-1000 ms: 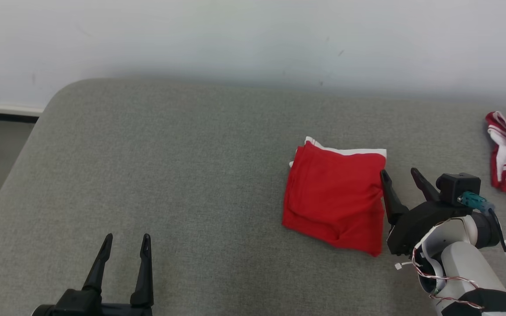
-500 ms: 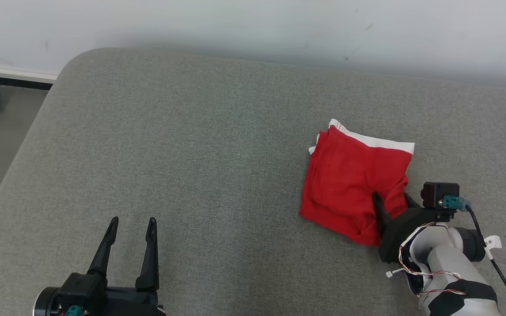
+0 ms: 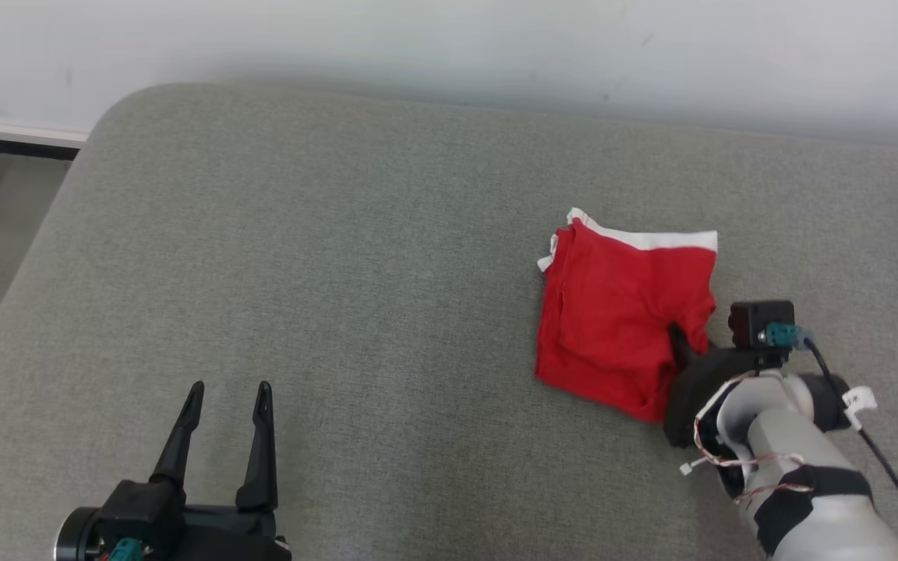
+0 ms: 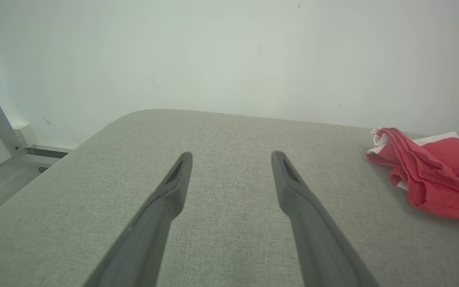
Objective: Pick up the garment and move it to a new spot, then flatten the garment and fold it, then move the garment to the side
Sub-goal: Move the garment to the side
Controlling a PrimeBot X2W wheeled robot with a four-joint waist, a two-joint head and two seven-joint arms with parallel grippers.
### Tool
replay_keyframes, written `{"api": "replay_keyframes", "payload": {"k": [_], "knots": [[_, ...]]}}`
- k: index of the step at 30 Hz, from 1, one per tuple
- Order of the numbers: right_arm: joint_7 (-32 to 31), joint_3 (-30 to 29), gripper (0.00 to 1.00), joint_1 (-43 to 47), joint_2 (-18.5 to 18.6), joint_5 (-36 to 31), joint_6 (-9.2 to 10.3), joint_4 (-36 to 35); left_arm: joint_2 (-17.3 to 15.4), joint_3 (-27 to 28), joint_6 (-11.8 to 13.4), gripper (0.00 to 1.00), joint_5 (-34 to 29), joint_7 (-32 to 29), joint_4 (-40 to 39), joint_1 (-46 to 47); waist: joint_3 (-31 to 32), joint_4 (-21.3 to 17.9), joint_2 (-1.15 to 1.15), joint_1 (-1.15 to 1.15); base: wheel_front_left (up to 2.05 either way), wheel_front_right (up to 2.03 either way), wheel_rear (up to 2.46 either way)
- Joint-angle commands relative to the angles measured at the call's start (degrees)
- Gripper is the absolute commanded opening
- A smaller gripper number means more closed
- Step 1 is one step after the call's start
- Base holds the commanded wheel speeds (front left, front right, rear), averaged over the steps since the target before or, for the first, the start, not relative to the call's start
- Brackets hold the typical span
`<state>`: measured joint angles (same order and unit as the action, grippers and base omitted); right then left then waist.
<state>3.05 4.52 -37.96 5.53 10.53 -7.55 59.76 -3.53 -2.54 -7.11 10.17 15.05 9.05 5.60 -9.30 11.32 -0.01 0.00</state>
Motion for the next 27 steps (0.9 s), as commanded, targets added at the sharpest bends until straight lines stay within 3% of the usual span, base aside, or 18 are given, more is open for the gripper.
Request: {"api": "replay_keyframes", "payload": {"k": [1, 14, 19, 20, 27], "knots": [[0.2, 1.5, 0.00, -1.6, 1.4, -0.5, 0.15, 0.0, 0.1, 0.1, -0.2, 1.00, -0.2, 0.2, -0.3, 0.3, -0.8, -0.8, 0.01, 0.00, 0.00, 0.00, 0.00], [-4.4, 16.1, 0.00, -13.1, 11.9, 4.0, 0.15, -5.6, -0.6, -1.1, -0.3, 1.00, -0.7, 0.2, -2.9, 4.8, -10.1, -7.0, 0.01, 0.00, 0.00, 0.00, 0.00], [-7.5, 21.4, 0.00, -18.0, 18.5, 8.3, 0.15, -10.9, -1.8, -1.3, -0.3, 1.00, -1.0, 0.2, -4.7, 6.9, -15.0, -10.8, 0.01, 0.00, 0.00, 0.00, 0.00], [-8.3, 22.5, 0.00, -19.3, 21.2, 9.8, 0.15, -12.7, -2.2, -1.6, -0.3, 1.00, -1.3, 0.2, -5.4, 7.4, -16.6, -12.3, 0.01, 0.00, 0.00, 0.00, 0.00], [-10.6, 23.7, 0.00, -22.3, 29.5, 14.4, 0.15, -18.1, -4.3, -1.4, -0.3, 1.00, -2.3, 0.2, -9.1, 8.3, -20.6, -17.2, 0.01, 0.00, 0.00, 0.00, 0.00]]}}
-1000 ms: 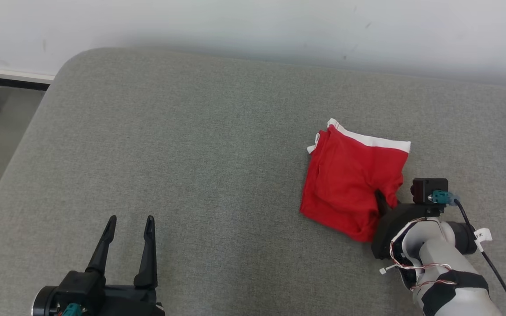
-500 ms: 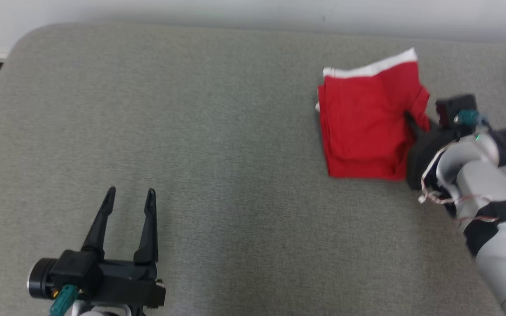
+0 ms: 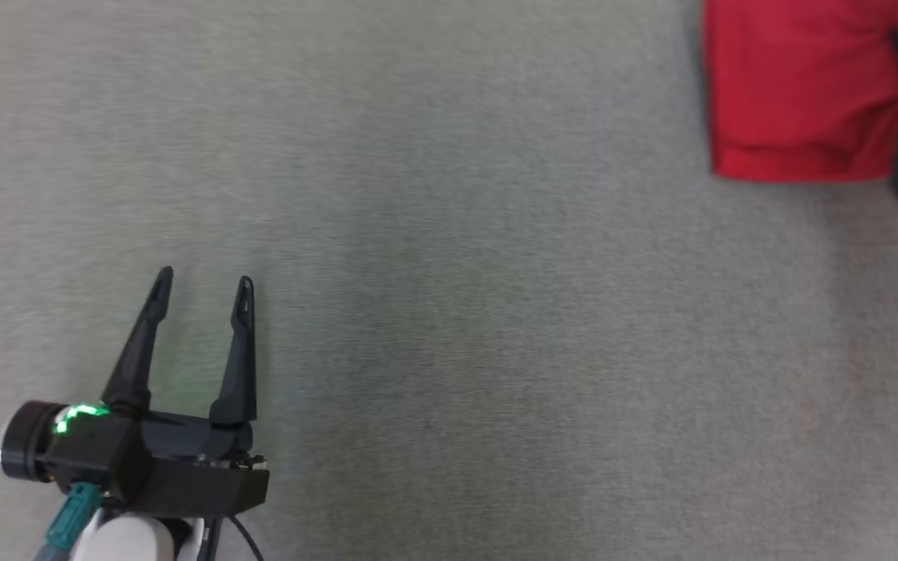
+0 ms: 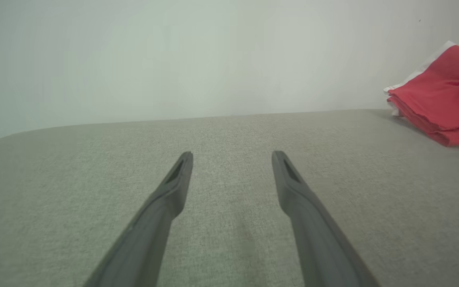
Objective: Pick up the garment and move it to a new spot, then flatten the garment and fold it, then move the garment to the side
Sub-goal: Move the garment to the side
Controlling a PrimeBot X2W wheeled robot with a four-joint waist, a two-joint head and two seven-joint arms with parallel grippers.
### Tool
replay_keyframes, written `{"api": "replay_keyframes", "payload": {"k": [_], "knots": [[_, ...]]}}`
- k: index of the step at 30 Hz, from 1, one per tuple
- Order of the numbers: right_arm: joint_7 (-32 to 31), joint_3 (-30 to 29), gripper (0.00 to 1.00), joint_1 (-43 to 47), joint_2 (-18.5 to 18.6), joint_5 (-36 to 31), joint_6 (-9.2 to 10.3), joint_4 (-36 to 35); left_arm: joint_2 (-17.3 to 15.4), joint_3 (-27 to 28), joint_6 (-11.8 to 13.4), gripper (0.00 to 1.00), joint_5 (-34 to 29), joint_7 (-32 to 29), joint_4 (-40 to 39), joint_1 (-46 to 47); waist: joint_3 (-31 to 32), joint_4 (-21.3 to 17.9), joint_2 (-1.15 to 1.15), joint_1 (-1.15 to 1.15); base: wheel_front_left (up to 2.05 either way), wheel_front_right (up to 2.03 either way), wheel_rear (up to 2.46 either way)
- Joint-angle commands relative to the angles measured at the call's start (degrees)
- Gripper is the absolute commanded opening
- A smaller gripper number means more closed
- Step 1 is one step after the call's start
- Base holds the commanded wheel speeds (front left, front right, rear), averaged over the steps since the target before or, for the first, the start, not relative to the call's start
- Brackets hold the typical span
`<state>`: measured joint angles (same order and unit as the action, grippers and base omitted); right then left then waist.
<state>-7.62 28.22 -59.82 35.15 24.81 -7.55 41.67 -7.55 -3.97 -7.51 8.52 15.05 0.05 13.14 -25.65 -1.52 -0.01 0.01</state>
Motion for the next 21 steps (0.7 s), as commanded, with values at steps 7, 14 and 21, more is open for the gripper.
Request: {"api": "replay_keyframes", "payload": {"k": [7, 14, 21], "knots": [[-2.0, -1.0, 0.00, -2.4, 6.2, 1.8, 0.15, -2.0, -2.1, -0.5, 0.2, 1.00, -1.4, -0.1, -4.5, 1.2, -7.5, -7.6, 0.01, -0.01, 0.00, 0.00, 0.00], [-1.9, -2.7, 0.00, -4.9, 8.4, 0.0, 0.15, -1.2, -3.1, -1.2, 0.3, 1.00, -1.9, -1.6, -8.6, 1.8, -10.3, -8.9, 0.01, -0.01, 0.00, 0.00, 0.00], [-1.9, -2.7, 0.00, -8.1, 9.8, -4.4, 0.15, 1.2, -3.5, -1.8, 0.4, 1.00, -1.9, -2.1, -10.4, 1.7, -11.6, -8.6, 0.01, -0.01, 0.00, 0.00, 0.00]]}}
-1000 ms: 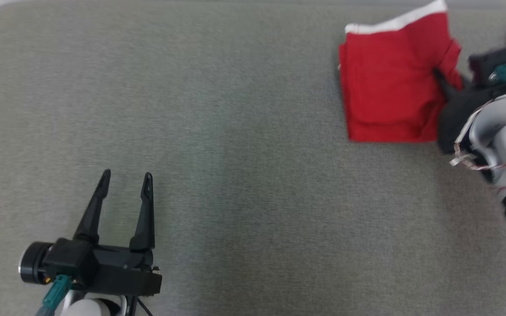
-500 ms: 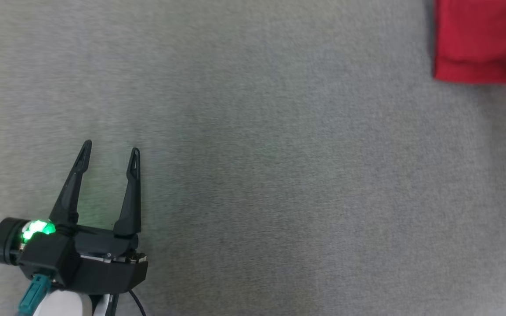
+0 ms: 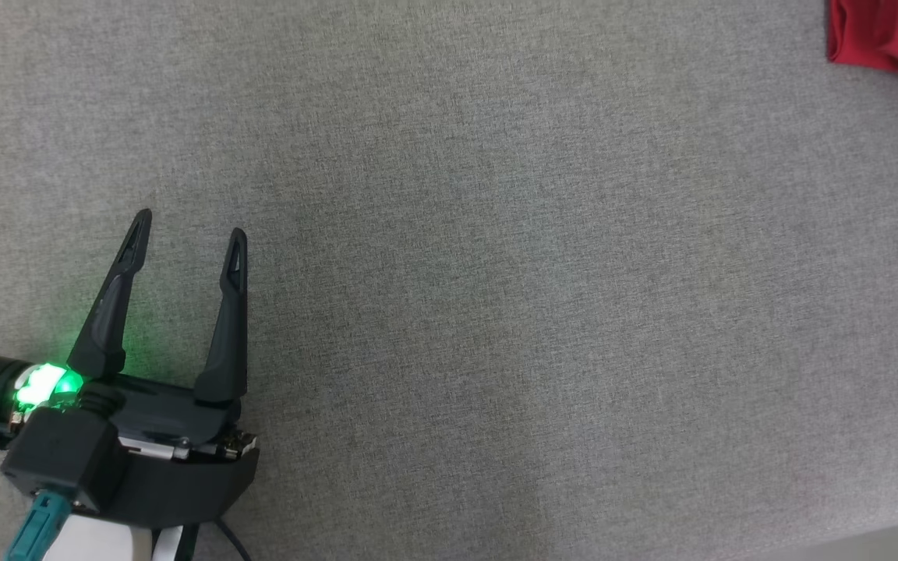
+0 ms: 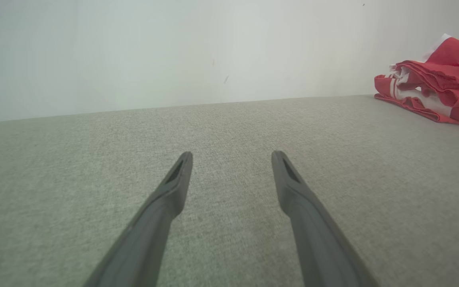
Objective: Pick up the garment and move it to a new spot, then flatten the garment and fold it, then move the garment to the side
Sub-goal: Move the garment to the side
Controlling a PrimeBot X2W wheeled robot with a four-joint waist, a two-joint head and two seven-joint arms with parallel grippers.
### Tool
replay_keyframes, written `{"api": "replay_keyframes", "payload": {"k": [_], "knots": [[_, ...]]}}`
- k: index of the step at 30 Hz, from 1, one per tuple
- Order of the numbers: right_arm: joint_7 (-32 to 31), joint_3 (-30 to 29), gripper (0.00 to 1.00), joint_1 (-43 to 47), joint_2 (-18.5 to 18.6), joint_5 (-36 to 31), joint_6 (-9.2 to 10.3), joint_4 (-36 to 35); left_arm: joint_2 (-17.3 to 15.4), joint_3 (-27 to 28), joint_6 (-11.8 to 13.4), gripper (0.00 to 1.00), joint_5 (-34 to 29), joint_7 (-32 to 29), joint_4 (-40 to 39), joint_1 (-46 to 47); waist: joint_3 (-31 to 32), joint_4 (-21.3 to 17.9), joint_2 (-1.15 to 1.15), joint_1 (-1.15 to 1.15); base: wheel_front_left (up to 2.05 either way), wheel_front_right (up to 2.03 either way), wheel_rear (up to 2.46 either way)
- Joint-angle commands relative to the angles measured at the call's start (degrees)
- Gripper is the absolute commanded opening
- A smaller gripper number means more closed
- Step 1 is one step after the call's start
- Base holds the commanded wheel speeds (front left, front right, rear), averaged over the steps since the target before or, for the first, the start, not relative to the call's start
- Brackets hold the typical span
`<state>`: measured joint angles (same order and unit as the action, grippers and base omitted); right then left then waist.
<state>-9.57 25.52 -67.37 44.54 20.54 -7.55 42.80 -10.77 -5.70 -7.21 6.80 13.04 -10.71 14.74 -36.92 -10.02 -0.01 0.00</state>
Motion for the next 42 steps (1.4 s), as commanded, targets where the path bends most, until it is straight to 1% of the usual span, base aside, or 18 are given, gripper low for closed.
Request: {"api": "replay_keyframes", "payload": {"k": [1, 5, 7, 8, 9, 10, 11, 13, 19, 27, 31, 35, 42], "knots": [[0.0, -0.1, 0.00, -1.0, 0.4, -0.4, 0.16, 0.4, -0.3, -0.2, 0.0, 1.00, -0.1, -0.1, 0.2, 0.1, -0.4, 0.0, 0.01, 0.00, 0.00, 0.00, 0.00], [-1.5, -0.5, 0.00, -2.4, -0.1, -2.3, 0.15, 1.9, -0.4, -0.2, 0.5, 1.00, 0.0, -0.1, -0.2, -0.1, -0.6, 0.1, 0.01, 0.00, 0.00, 0.00, 0.00], [-1.2, -0.8, 0.00, -2.8, -0.4, -2.8, 0.15, 2.0, -0.4, -0.2, 0.6, 1.00, 0.1, 0.0, -0.3, -0.1, -0.7, 0.1, 0.01, 0.00, 0.00, 0.00, 0.00], [-0.9, -1.2, 0.14, -2.9, -0.4, -3.0, 0.15, 2.2, -0.4, -0.3, 0.6, 1.00, 0.1, 0.0, -0.3, 0.0, -0.7, 0.1, 0.01, 0.00, 0.00, 0.00, 0.00], [-0.9, -1.2, 0.14, -2.9, -0.4, -3.0, 0.15, 2.2, -0.4, -0.3, 0.6, 1.00, 0.1, 0.0, -0.3, 0.0, -0.7, 0.1, 0.01, 0.00, 0.00, 0.00, 0.00], [-0.8, -1.0, 0.98, -2.9, -0.4, -3.6, 0.15, 2.2, -0.4, -0.3, 0.8, 1.00, 0.2, 0.1, -0.3, 0.0, -0.6, 0.1, 0.01, 0.00, 0.00, 0.00, 0.00], [-0.6, -1.1, 1.00, -3.1, -0.3, -3.8, 0.15, 2.4, -0.4, -0.3, 0.9, 1.00, 0.2, 0.1, -0.2, 0.0, -0.6, 0.1, 0.01, 0.00, 0.00, 0.00, 0.00], [0.9, -2.0, 1.00, -4.0, 0.3, -5.4, 0.15, 2.3, -0.4, -0.2, 1.1, 1.00, 0.3, 0.2, -0.2, 0.0, -0.6, 0.1, 0.01, 0.00, 0.00, 0.00, 0.00], [5.1, -3.2, 1.00, -4.0, -1.7, -5.7, 0.16, 0.3, -0.2, -0.1, 1.4, 1.00, 1.1, 0.7, 1.0, -0.7, 1.1, 0.2, 0.01, 0.00, 0.00, 0.00, 0.00], [11.5, -4.8, 1.00, 0.0, -6.8, -3.6, 0.15, -4.7, 1.1, 0.9, 2.4, 1.00, 2.3, 1.8, 4.1, -3.0, 8.7, 2.4, 0.01, 0.00, 0.00, 0.00, 0.00], [15.4, -7.0, 1.00, 4.4, -10.6, -2.5, 0.15, -6.6, 1.7, 2.1, 3.2, 1.00, 3.2, 2.0, 5.7, -5.7, 13.9, 3.7, 0.01, 0.00, 0.00, 0.00, 0.00], [18.2, -9.7, 1.00, 10.7, -14.3, -1.7, 0.16, -8.6, 1.8, 3.6, 4.0, 1.00, 4.0, 2.1, 6.9, -9.0, 19.2, 4.8, 0.01, 0.00, 0.00, 0.00, 0.00], [19.5, -14.0, 1.00, 23.5, -19.3, -3.2, 0.16, -14.5, 2.0, 5.8, 4.6, 1.00, 5.2, 2.1, 7.4, -13.3, 25.6, 7.0, 0.01, 0.00, 0.00, 0.00, 0.00]]}}
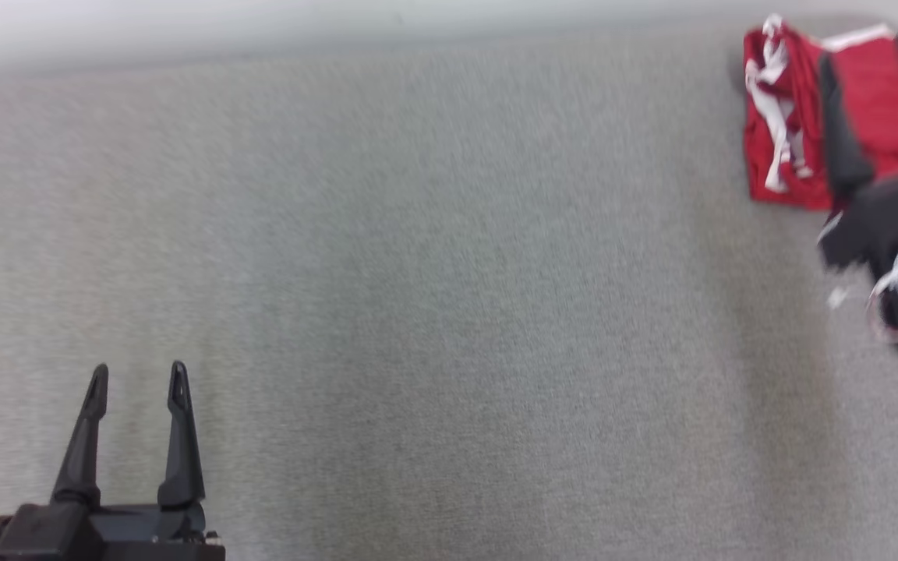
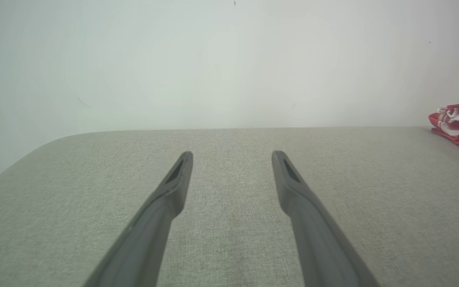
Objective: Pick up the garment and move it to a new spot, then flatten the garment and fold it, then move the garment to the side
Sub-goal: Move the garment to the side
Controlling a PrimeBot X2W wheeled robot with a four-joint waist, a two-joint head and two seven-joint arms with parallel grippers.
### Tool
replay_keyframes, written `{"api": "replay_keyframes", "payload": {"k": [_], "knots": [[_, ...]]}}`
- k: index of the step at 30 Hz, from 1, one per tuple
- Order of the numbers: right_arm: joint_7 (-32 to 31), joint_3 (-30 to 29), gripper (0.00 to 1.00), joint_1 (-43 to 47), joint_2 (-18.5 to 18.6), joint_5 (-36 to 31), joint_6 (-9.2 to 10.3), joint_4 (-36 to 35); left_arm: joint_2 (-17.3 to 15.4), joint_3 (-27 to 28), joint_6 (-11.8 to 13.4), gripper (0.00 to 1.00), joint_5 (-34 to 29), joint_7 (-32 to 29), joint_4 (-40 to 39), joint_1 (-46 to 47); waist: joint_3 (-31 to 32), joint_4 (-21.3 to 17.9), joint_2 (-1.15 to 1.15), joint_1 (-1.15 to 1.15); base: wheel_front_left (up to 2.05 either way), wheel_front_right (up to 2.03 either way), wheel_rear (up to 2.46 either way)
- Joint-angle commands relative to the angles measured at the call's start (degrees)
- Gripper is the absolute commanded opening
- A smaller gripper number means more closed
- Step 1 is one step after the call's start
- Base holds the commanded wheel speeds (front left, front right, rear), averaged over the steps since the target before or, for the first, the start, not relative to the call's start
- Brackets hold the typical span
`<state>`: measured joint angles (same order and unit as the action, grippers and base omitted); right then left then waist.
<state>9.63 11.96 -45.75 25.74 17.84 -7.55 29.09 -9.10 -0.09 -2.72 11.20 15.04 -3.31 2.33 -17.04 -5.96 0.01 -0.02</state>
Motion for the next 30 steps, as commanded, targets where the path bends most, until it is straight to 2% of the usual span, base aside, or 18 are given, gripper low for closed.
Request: {"api": "replay_keyframes", "payload": {"k": [1, 9, 18, 24, 30], "knots": [[0.3, -1.1, 1.00, 3.8, -1.2, -0.6, 0.16, -1.9, 0.5, 0.3, 0.1, 1.00, 0.9, 0.1, 0.1, -1.3, 6.4, 3.3, -0.01, 0.02, 0.00, 0.00, 0.00], [-2.0, -6.4, 1.00, 20.6, -7.2, -2.7, 0.16, -13.0, 1.3, -0.3, -0.1, 1.00, 0.6, 0.2, 1.8, -3.7, 11.1, 5.8, -0.01, 0.02, 0.00, 0.00, 0.00], [-3.2, -10.5, 1.00, 33.8, -12.6, -4.4, 0.16, -21.9, 1.2, -0.3, -0.5, 1.00, 0.8, 0.2, 3.4, -4.6, 14.1, 7.5, -0.01, 0.02, 0.00, 0.00, 0.00], [-3.1, -14.1, 1.00, 43.0, -16.9, -4.9, 0.16, -25.5, 1.3, -0.4, -0.5, 1.00, 1.1, 0.2, 4.5, -5.3, 15.6, 8.4, -0.01, 0.02, 0.00, 0.00, 0.00], [-2.3, -13.6, 1.00, 48.0, -19.0, -5.6, 0.16, -27.6, 1.3, 0.1, -0.1, 1.00, 1.4, 0.2, 5.8, -6.5, 17.2, 8.0, -0.01, 0.02, 0.00, 0.00, 0.00]]}}
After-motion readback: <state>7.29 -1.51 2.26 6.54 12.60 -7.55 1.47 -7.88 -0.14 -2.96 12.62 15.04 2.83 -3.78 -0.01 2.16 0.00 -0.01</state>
